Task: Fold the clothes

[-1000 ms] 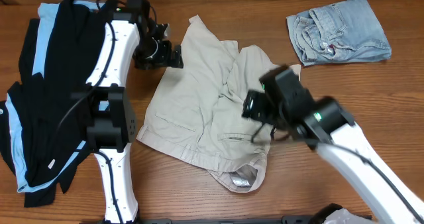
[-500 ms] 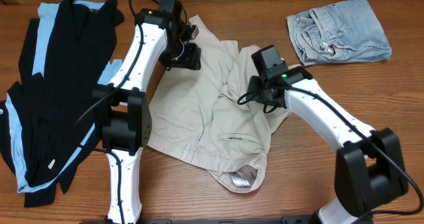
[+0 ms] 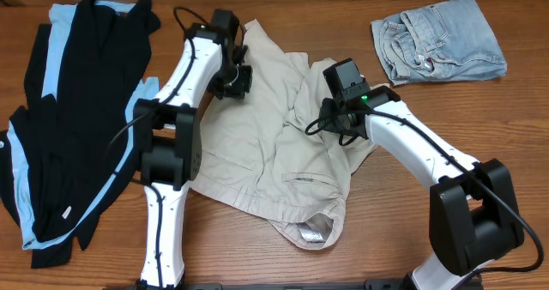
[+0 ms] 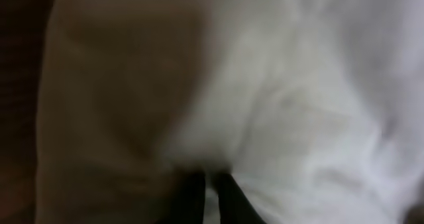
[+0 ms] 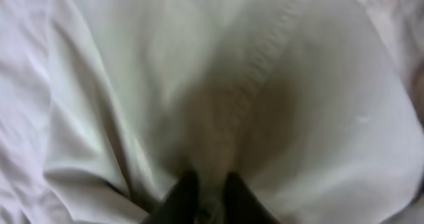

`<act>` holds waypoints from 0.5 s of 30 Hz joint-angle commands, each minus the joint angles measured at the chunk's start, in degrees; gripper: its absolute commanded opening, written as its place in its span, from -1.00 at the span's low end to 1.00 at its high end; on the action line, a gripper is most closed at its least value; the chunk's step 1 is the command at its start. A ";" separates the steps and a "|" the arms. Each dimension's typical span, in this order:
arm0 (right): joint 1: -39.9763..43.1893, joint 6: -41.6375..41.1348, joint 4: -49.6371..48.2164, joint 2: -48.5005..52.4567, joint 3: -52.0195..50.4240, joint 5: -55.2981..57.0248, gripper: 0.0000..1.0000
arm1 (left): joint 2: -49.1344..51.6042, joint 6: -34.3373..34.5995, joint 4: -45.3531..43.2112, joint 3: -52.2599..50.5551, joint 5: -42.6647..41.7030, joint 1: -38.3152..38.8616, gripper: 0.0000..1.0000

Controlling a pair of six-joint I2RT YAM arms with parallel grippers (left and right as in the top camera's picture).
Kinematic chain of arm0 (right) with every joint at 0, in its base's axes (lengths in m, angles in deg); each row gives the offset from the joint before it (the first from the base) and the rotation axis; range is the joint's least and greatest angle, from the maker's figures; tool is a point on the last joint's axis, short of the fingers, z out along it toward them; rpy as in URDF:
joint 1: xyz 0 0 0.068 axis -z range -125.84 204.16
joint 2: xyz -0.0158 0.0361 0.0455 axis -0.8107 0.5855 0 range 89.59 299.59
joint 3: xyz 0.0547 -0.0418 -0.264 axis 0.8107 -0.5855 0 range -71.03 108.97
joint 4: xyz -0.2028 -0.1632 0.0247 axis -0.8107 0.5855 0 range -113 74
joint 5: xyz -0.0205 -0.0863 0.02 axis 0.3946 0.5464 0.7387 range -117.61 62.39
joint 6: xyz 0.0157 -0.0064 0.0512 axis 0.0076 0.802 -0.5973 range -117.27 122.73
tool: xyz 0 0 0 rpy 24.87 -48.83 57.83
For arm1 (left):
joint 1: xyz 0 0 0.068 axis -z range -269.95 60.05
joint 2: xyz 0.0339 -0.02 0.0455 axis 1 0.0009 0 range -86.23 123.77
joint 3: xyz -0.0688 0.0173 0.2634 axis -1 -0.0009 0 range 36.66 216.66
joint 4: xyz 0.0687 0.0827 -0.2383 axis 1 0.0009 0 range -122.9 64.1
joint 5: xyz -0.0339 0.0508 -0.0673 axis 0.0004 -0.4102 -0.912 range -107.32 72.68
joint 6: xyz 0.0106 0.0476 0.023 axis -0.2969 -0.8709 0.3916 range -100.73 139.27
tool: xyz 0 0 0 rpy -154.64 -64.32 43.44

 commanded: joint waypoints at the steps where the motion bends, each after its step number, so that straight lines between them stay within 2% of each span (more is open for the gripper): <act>1: -0.24 -0.11 0.90 0.09 0.50 0.15 -0.92 | 3.45 1.40 0.20 -0.74 0.44 0.15 -0.92; 8: 3.10 -1.20 9.14 -3.74 1.51 0.87 -0.92 | 4.81 1.38 0.13 -0.74 0.48 -0.09 -0.91; 15: 16.72 0.00 22.71 -13.44 2.12 0.85 -0.92 | 4.81 1.36 -0.50 -0.74 0.46 -1.01 -0.92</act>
